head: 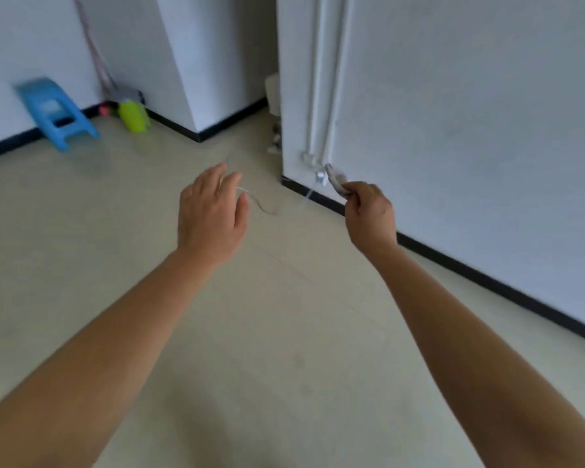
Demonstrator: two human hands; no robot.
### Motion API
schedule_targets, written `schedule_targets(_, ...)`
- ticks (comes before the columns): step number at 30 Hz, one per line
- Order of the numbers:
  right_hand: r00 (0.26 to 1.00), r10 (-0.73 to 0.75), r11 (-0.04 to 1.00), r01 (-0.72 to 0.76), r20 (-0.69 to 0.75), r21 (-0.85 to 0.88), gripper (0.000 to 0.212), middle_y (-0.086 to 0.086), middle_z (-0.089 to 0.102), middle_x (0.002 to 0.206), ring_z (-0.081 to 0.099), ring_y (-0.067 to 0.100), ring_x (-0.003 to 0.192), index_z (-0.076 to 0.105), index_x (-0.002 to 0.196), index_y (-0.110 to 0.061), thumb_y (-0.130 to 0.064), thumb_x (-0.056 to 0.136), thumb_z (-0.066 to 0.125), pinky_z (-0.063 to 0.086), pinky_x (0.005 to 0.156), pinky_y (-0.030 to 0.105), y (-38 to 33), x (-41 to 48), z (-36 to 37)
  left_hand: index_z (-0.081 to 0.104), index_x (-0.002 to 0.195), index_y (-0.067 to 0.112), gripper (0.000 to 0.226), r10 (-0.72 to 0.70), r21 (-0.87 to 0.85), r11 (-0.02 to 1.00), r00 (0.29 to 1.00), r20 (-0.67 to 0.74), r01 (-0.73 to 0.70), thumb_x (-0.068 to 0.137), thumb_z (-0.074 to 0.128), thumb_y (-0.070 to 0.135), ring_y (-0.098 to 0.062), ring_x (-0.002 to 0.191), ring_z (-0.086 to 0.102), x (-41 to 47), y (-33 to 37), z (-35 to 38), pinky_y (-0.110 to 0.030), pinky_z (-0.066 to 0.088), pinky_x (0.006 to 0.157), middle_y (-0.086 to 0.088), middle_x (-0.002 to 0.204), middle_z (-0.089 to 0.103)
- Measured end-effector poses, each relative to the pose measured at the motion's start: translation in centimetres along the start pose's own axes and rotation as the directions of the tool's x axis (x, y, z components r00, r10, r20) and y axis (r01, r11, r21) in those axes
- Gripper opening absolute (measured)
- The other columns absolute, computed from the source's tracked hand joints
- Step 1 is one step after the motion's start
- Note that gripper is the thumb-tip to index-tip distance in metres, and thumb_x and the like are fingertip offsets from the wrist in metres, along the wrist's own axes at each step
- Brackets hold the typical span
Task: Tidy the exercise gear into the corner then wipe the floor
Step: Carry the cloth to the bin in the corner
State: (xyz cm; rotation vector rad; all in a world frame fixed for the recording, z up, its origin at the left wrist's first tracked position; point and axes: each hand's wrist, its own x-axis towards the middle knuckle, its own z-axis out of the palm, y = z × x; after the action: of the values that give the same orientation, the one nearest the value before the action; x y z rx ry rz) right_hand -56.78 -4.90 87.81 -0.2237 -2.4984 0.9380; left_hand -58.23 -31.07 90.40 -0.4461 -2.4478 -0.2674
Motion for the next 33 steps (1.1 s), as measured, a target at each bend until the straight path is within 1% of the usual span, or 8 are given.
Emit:
schedule_targets(3, 0.996, -0.062, 0.997, 0.057, 0.071, 0.059, 0.031, 0.011, 0.067, 0.109, 0.063, 0.028, 0.097, 0.067, 0.123, -0.013, -0.011, 0.099, 0.047, 0.041, 0.078, 0.025, -7.1, -0.9, 4.2, 0.058, 0.125, 0.005, 0.040, -0.074, 0.054, 0.996, 0.997, 0.010, 0.074, 0.095, 0.045, 0.030, -0.038, 0.125, 0.051, -2.3, -6.3, -4.2, -0.050, 0.043, 0.097, -0.021, 0.139, 0.052)
schedule_targets(7, 0.953, -0.276, 0.959, 0.265, 0.122, 0.098, 0.027, 0.006, 0.068, 0.108, 0.056, 0.015, 0.084, 0.068, 0.119, -0.014, -0.011, 0.100, 0.050, 0.035, 0.070, 0.020, -16.6, -1.0, 10.7, 0.057, 0.128, 0.006, 0.048, -0.174, 0.156, 0.974, 0.983, 0.055, 0.164, 0.096, 0.036, 0.035, -0.035, 0.130, 0.048, -5.5, -17.7, -9.3, -0.051, 0.042, 0.101, -0.019, 0.144, 0.049)
schedule_targets(12, 0.896, -0.419, 0.906, 0.402, 0.146, 0.132, 0.026, 0.009, 0.069, 0.106, 0.060, 0.022, 0.087, 0.070, 0.116, -0.013, -0.009, 0.098, 0.051, 0.034, 0.070, 0.021, -29.8, 0.7, 19.6, 0.054, 0.132, 0.007, 0.047, -0.323, 0.304, 0.901, 0.946, -0.010, 0.311, 0.097, 0.037, 0.034, -0.035, 0.133, 0.045, -6.6, -32.2, -16.9, -0.052, 0.038, 0.104, -0.019, 0.146, 0.046)
schedule_targets(15, 0.814, -0.549, 0.835, 0.526, 0.189, 0.160, 0.025, 0.010, 0.070, 0.107, 0.064, 0.028, 0.095, 0.070, 0.109, -0.011, -0.003, 0.093, 0.051, 0.042, 0.076, 0.025, -36.5, 1.1, 25.3, 0.048, 0.139, 0.010, 0.045, -0.463, 0.310, 0.840, 0.886, -0.015, 0.445, 0.100, 0.041, 0.032, -0.033, 0.140, 0.036, -7.2, -38.9, -18.9, -0.050, 0.031, 0.110, -0.016, 0.153, 0.037)
schedule_targets(17, 0.742, -0.631, 0.776, 0.604, 0.229, 0.180, 0.025, 0.011, 0.070, 0.105, 0.064, 0.032, 0.096, 0.070, 0.105, -0.010, 0.000, 0.089, 0.053, 0.051, 0.081, 0.035, -39.8, 1.2, 29.3, 0.040, 0.145, 0.013, 0.049, -0.510, 0.351, 0.814, 0.859, 0.050, 0.463, 0.102, 0.035, 0.036, -0.029, 0.145, 0.027, -7.2, -42.7, -18.8, -0.048, 0.025, 0.115, -0.013, 0.159, 0.028)
schedule_targets(19, 0.689, -0.674, 0.737, 0.649, 0.266, 0.186, 0.023, 0.013, 0.068, 0.099, 0.063, 0.035, 0.091, 0.070, 0.102, -0.008, 0.002, 0.088, 0.056, 0.053, 0.075, 0.041, -42.3, 1.1, 33.7, 0.034, 0.148, 0.015, 0.051, -0.542, 0.360, 0.797, 0.837, 0.073, 0.485, 0.102, 0.031, 0.038, -0.026, 0.147, 0.022, -7.1, -46.4, -18.0, -0.046, 0.022, 0.117, -0.011, 0.161, 0.023)
schedule_targets(25, 0.602, -0.746, 0.661, 0.722, 0.286, 0.206, 0.018, 0.009, 0.068, 0.091, 0.062, 0.032, 0.079, 0.069, 0.095, -0.008, 0.005, 0.085, 0.062, 0.048, 0.063, 0.034, -46.8, 4.4, 48.8, 0.029, 0.151, 0.017, 0.053, -0.592, 0.396, 0.764, 0.797, 0.120, 0.508, 0.103, 0.027, 0.039, -0.024, 0.148, 0.019, -4.5, -58.4, -12.8, -0.044, 0.019, 0.119, -0.009, 0.162, 0.019)
schedule_targets(33, 0.667, -0.711, 0.701, 0.655, 0.221, 0.281, 0.018, 0.013, 0.067, 0.099, 0.061, 0.032, 0.089, 0.068, 0.105, -0.006, -0.002, 0.093, 0.055, 0.050, 0.071, 0.038, -60.6, 20.3, 66.5, 0.036, 0.147, 0.013, 0.051, -0.581, 0.449, 0.738, 0.813, 0.042, 0.504, 0.102, 0.032, 0.038, -0.026, 0.147, 0.023, 10.4, -78.7, -8.5, -0.047, 0.023, 0.118, -0.011, 0.160, 0.025)
